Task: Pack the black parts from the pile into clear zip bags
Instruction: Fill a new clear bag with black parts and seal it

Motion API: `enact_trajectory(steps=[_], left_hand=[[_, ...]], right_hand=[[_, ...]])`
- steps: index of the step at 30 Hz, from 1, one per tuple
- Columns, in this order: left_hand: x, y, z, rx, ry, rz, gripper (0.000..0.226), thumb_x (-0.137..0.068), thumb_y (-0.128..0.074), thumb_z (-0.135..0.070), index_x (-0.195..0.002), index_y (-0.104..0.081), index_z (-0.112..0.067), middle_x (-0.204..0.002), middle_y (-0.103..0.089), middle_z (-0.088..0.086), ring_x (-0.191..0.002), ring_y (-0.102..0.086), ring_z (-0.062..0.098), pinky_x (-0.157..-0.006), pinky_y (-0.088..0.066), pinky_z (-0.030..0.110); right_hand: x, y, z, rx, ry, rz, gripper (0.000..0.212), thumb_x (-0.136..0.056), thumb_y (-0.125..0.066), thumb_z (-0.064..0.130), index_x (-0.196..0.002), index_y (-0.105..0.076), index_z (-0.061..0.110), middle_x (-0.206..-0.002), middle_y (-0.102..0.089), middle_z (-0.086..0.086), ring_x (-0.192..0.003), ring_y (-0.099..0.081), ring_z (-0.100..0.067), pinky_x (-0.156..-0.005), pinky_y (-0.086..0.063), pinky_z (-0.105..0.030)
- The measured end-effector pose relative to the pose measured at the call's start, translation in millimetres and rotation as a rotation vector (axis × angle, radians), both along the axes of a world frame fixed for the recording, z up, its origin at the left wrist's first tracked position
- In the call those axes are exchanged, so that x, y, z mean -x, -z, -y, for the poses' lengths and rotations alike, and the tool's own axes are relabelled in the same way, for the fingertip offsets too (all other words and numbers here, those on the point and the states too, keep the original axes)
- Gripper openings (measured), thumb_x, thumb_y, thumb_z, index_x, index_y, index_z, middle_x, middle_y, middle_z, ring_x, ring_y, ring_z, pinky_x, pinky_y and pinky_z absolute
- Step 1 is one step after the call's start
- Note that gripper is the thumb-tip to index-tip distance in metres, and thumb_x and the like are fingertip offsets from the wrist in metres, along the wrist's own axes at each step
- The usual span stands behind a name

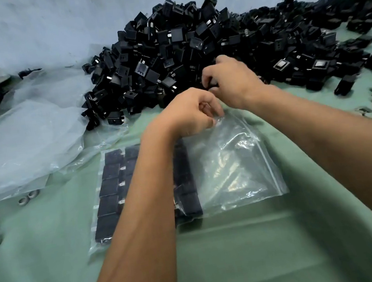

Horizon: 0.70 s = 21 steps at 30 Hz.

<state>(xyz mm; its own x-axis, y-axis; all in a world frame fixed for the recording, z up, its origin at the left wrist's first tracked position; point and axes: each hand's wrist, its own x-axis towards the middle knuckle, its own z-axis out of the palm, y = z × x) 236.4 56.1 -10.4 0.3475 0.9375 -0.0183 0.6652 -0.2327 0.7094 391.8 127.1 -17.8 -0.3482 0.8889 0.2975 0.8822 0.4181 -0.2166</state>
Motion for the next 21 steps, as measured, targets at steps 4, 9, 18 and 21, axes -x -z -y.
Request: enact_trajectory(steps=[4, 9, 18, 21], left_hand=[[-18, -3, 2, -0.044, 0.083, -0.101, 0.058, -0.087, -0.060, 0.006, -0.100, -0.071, -0.049, -0.118, -0.062, -0.005, -0.110, -0.057, 0.015, -0.096, -0.049, 0.035], [-28, -10, 12, -0.030, 0.182, -0.177, 0.049, -0.101, -0.060, -0.017, -0.093, -0.069, -0.064, -0.128, -0.048, -0.004, -0.127, -0.034, 0.019, -0.111, -0.027, 0.040], [-6, -18, 13, -0.030, 0.211, -0.153, 0.019, -0.084, -0.083, -0.025, -0.086, -0.076, -0.042, -0.121, -0.058, -0.009, -0.130, -0.043, 0.018, -0.115, -0.034, 0.048], [-1, -21, 13, -0.031, 0.223, -0.096, 0.019, -0.081, -0.085, -0.018, -0.083, -0.078, -0.035, -0.114, -0.064, -0.016, -0.119, -0.052, 0.002, -0.102, -0.037, 0.026]], right_hand=[[-48, -2, 36, 0.233, 0.173, -0.714, 0.009, -0.098, -0.068, 0.019, -0.105, -0.071, 0.013, -0.094, -0.068, -0.010, -0.083, -0.074, -0.027, -0.065, -0.063, -0.038], [-95, -2, 91, 0.567, 0.004, -0.856, 0.013, -0.101, -0.064, 0.006, -0.103, -0.076, 0.008, -0.093, -0.073, -0.022, -0.088, -0.073, -0.024, -0.068, -0.059, -0.023], [-99, 12, 127, 0.713, -0.240, -0.799, 0.049, -0.083, -0.076, -0.012, -0.123, -0.069, 0.015, -0.117, -0.076, -0.006, -0.107, -0.075, -0.026, -0.099, -0.057, -0.032], [-90, 8, 128, 0.704, -0.320, -0.590, 0.044, -0.088, -0.078, 0.002, -0.125, -0.073, 0.025, -0.115, -0.076, 0.000, -0.111, -0.071, -0.022, -0.098, -0.056, -0.030]])
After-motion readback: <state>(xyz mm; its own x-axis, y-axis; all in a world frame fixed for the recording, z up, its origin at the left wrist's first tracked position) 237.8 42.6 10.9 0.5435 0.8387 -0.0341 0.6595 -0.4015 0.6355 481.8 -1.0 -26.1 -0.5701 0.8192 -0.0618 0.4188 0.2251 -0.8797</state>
